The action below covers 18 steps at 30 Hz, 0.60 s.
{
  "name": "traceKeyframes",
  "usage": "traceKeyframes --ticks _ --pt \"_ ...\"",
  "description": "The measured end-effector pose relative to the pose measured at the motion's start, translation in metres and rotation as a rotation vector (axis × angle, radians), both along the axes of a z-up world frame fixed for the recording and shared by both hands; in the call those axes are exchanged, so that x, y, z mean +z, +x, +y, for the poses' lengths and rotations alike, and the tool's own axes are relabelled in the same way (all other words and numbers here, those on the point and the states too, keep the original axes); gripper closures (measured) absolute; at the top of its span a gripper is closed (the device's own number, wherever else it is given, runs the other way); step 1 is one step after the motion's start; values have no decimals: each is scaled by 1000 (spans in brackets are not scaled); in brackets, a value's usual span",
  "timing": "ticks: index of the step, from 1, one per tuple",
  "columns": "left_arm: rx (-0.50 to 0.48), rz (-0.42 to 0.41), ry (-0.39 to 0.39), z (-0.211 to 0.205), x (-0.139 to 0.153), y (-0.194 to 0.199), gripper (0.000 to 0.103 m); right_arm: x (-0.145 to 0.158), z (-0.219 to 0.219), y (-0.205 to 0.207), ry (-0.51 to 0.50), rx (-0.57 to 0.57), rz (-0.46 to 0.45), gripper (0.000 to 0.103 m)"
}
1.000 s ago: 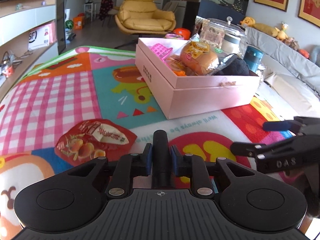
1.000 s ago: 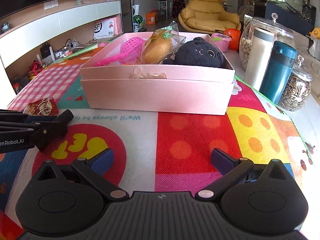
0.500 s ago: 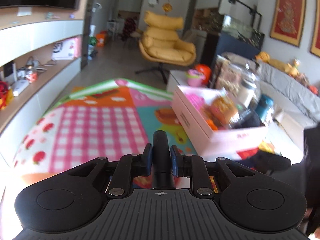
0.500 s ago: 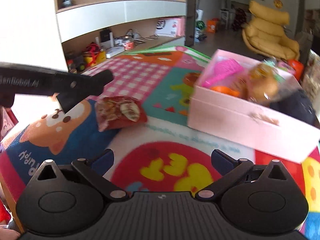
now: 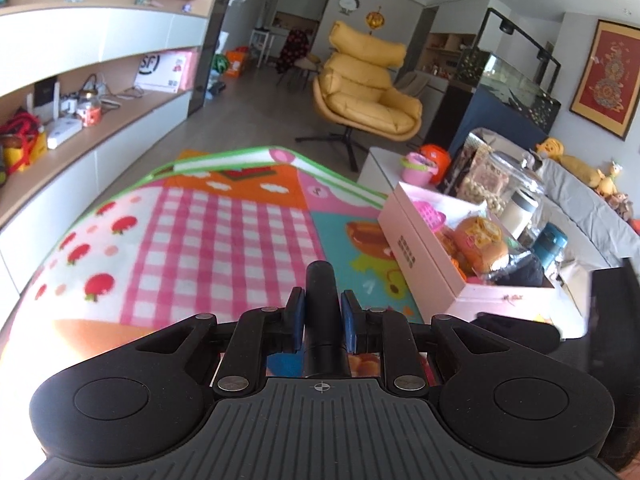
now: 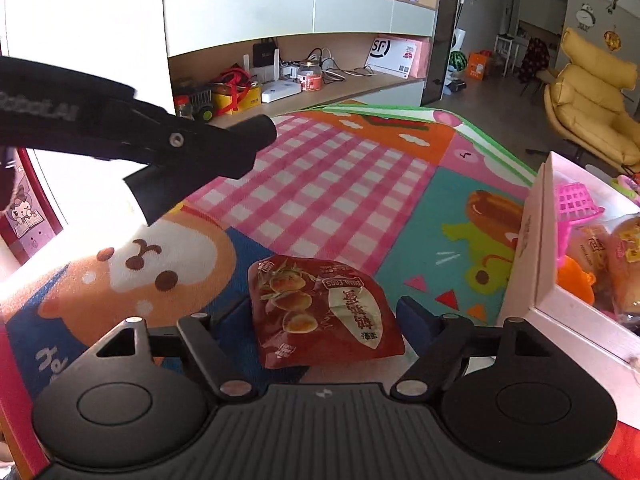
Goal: Organize objects
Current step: 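Grasp the red snack bag with the right tool while the left tool holds the black cylinder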
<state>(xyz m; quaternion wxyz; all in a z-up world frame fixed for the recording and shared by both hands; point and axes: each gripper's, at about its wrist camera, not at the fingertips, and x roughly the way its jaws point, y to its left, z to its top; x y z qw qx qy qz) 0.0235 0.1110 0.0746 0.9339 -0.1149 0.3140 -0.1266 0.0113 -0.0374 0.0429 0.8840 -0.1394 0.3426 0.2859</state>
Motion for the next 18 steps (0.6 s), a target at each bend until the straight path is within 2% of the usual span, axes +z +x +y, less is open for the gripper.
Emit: traceKeyframes --ticks 4,10,14,18 --pt "-76 42 13 -27 -15 0 81 6 -38 -27 -28 12 -5 26" --pt "-164 84 54 -68 -29 -4 81 8 -95 -56 -154 -32 -45 25" --pt "-188 87 72 -79 -28 -7 81 10 -126 -69 -250 -94 -152 7" --pt "-188 87 78 -82 -27 -9 81 7 -145 -62 -410 -232 -283 6"
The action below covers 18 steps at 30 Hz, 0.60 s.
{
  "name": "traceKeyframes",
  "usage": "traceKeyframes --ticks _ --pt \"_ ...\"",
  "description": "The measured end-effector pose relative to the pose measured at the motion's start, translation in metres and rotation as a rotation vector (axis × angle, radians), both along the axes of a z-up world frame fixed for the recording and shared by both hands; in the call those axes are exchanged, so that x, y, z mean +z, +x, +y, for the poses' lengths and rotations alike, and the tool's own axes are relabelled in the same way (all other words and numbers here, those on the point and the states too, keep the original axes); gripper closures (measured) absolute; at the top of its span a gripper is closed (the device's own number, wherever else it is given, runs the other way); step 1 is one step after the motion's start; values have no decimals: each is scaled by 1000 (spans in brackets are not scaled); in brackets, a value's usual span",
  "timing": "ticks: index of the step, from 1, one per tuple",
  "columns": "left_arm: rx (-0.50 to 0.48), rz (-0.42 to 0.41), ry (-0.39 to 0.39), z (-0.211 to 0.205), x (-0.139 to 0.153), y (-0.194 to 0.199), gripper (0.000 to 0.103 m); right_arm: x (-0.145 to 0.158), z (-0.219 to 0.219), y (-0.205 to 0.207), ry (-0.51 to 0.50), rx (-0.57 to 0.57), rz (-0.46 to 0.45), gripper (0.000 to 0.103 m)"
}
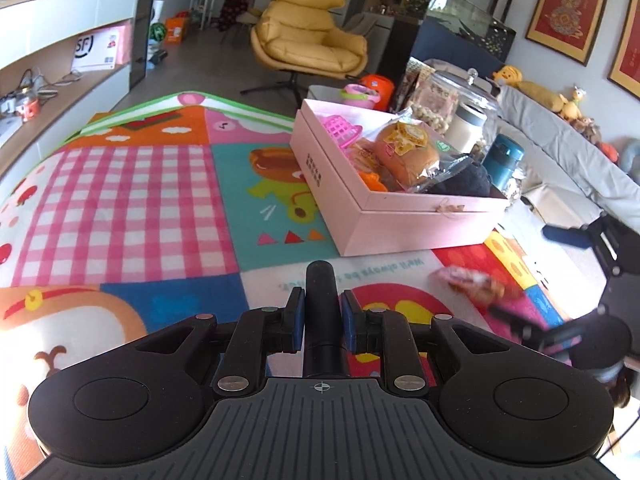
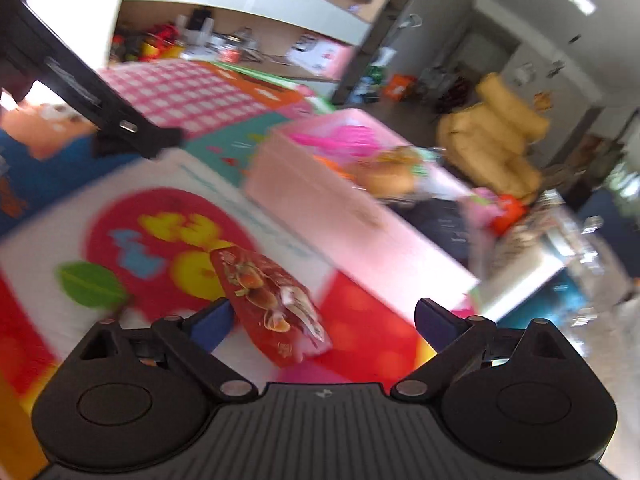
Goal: Organize objects
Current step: 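Grasp the red snack bag with the right tool while the left tool holds the black cylinder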
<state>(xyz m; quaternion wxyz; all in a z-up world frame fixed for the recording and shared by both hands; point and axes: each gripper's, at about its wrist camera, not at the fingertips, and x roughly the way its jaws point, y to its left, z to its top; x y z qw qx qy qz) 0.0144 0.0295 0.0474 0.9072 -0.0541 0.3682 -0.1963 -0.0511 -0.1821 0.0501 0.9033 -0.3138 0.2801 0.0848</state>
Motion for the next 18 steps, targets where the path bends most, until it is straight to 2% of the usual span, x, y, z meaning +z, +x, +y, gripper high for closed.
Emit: traceKeyframes --ticks 2,4,7,11,15,18 --pt "0 4 -1 0 0 0 81 4 -10 7 25 -76 -15 6" --pt "0 12 0 -2 -2 -1 81 12 -20 13 152 -129 43 6" --pt "-8 20 18 -6 -6 -3 81 16 -26 17 341 -134 147 3" --pt "-21 23 52 -14 -15 -9 81 13 -19 25 490 -195 182 3" --pt "-31 23 80 -16 -20 -14 81 2 -13 41 522 -302 170 3" --pt "-28 38 77 -16 -25 -14 81 -9 -8 56 500 -346 179 3"
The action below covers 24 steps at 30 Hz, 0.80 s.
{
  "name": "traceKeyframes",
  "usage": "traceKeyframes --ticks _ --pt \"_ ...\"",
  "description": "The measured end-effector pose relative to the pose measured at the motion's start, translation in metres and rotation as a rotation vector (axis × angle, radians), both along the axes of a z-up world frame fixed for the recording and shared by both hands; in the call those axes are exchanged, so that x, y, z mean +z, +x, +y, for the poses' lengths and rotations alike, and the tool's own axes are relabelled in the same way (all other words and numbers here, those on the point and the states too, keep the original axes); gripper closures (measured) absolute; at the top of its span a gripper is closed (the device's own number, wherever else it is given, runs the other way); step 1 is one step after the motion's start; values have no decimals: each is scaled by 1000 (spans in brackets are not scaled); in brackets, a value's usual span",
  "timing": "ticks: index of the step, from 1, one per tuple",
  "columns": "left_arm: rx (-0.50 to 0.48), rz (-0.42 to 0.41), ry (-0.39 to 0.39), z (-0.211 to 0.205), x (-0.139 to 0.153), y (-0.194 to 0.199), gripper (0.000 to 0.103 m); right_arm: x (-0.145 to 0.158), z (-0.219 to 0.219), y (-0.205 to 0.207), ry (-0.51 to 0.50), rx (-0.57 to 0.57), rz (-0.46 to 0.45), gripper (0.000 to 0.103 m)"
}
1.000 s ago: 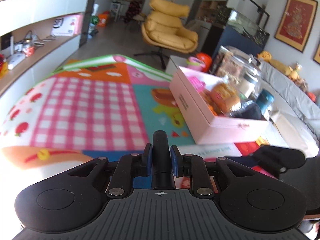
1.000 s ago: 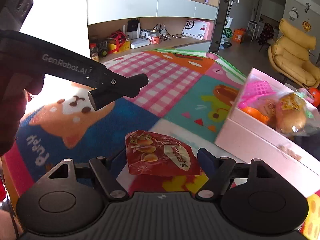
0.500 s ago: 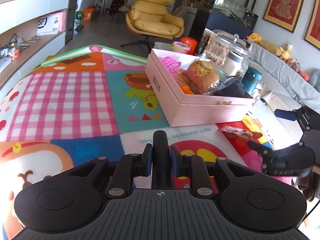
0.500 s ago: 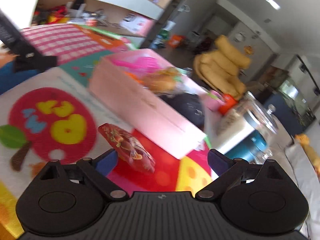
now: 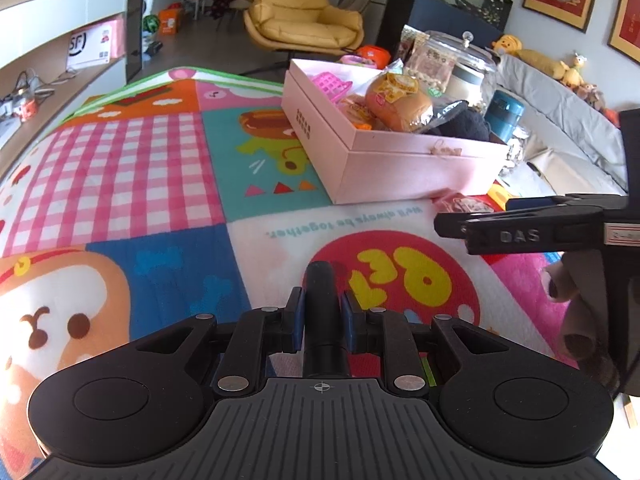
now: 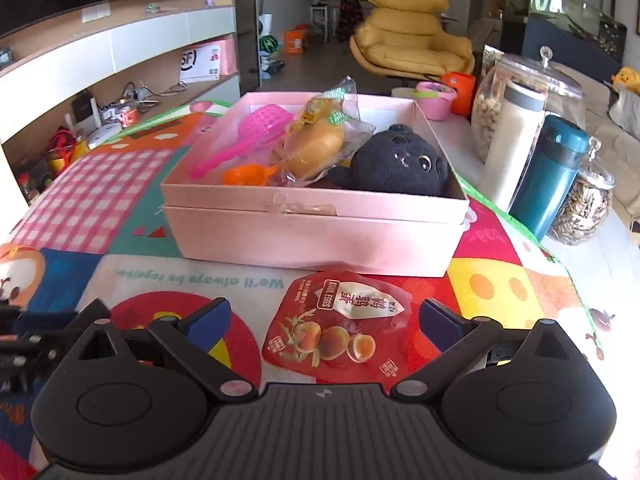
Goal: Organize objects
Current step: 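Grasp the red snack bag with the right tool while the left tool holds the black cylinder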
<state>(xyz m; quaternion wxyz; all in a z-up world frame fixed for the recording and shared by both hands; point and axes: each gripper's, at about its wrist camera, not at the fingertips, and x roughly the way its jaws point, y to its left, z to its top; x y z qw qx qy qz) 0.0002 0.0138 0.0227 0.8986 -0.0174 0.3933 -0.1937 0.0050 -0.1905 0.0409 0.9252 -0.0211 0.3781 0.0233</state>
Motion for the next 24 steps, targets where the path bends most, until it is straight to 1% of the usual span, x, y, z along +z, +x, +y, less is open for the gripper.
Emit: traceKeyframes --ticks 3,6,7,8,10,11,14,17,19,21,24 --pt "1 -4 1 0 -1 -2 81 -11 -1 7 -18 -41 18 3" --pt "0 -4 4 -1 -1 -2 81 -17 -8 9 18 -65 24 1" --pt "0 -5 7 -2 -1 -2 81 -17 -8 8 15 -54 23 2" --pt "0 -5 10 -2 -1 -2 81 -16 -6 6 9 -32 20 9" --pt "2 -3 8 -2 -1 -2 81 -13 -1 1 -4 27 13 18" --pt "2 -2 5 -2 -1 -2 81 -11 3 -3 -3 72 17 20" --pt "10 5 -13 0 -2 -1 81 -8 13 -17 13 203 35 20" --pt "15 9 -16 1 -2 0 81 -7 23 -32 -39 286 7 20" --pt "12 10 0 -2 -1 0 81 -6 25 -39 -61 303 -8 20" --pt "9 10 13 -4 -1 0 81 -6 21 -41 -57 300 -6 19" --pt "20 10 3 -2 -2 -1 81 -7 13 -43 -56 281 -1 12"
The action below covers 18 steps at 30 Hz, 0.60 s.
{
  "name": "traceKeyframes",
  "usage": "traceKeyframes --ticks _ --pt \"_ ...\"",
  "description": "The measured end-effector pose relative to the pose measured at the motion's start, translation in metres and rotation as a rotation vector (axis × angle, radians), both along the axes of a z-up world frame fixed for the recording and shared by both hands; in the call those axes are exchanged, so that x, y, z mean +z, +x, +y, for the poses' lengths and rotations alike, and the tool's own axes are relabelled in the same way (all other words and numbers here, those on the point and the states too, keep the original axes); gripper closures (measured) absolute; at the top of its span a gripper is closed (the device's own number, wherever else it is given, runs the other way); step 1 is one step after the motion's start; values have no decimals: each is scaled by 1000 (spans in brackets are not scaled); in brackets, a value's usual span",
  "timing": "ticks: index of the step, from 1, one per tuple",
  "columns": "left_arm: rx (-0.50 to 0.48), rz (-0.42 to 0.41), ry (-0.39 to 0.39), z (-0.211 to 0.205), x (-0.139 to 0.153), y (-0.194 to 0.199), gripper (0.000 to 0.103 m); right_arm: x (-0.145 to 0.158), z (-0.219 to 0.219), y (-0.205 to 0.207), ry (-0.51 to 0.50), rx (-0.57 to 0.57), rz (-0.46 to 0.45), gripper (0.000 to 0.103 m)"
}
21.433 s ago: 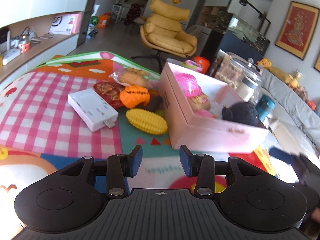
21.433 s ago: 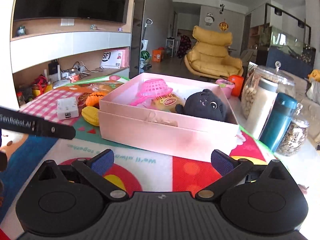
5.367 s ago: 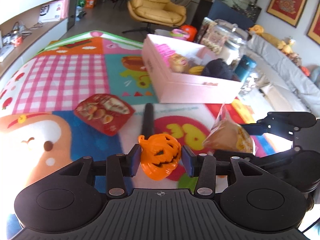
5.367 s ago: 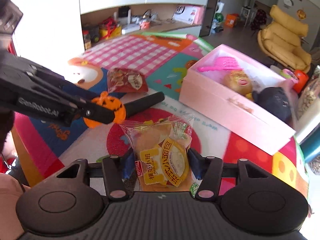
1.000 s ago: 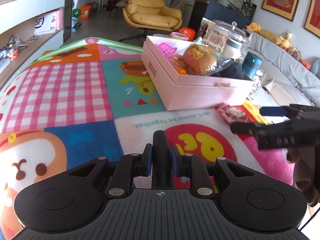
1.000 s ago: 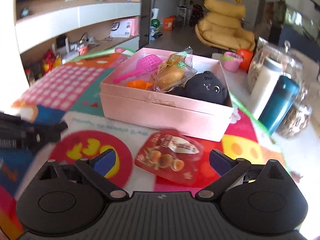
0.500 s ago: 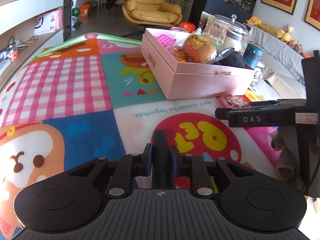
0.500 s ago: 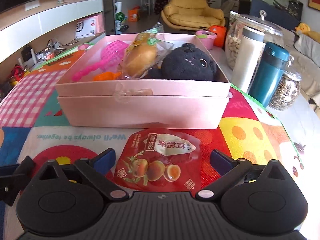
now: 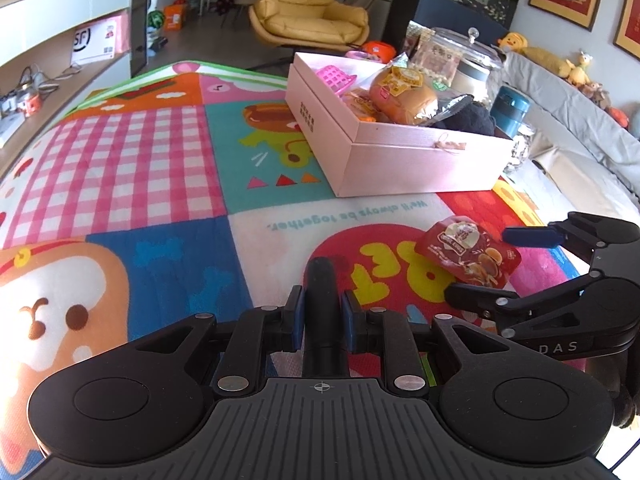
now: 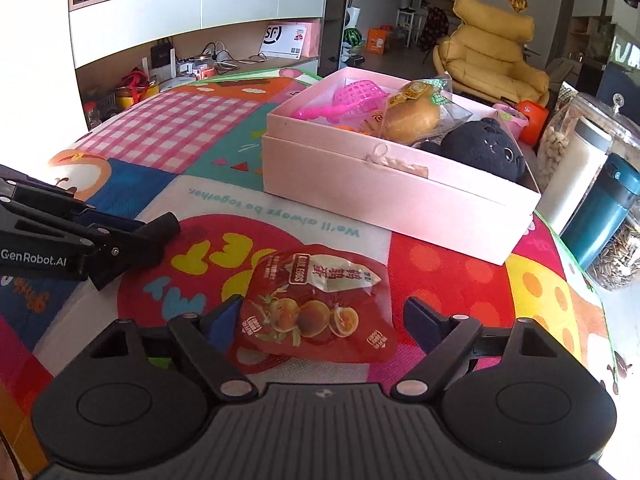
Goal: Organize objects
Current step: 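Grasp the red snack bag with the right tool while the left tool holds the black cylinder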
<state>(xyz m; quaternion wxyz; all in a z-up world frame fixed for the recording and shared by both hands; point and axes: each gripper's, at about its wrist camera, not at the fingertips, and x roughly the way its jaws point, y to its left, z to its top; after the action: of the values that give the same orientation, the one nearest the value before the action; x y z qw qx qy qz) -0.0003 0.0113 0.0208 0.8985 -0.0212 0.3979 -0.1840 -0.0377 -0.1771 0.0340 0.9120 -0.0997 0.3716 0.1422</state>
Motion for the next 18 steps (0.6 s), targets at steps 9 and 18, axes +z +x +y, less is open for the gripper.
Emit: traceKeyframes --ticks 9,18 --pt "44 15 -46 4 -1 0 81 -1 -15 -4 -27 -27 24 0" --pt "47 10 -58 5 -2 -1 81 -6 -13 15 61 -48 55 0"
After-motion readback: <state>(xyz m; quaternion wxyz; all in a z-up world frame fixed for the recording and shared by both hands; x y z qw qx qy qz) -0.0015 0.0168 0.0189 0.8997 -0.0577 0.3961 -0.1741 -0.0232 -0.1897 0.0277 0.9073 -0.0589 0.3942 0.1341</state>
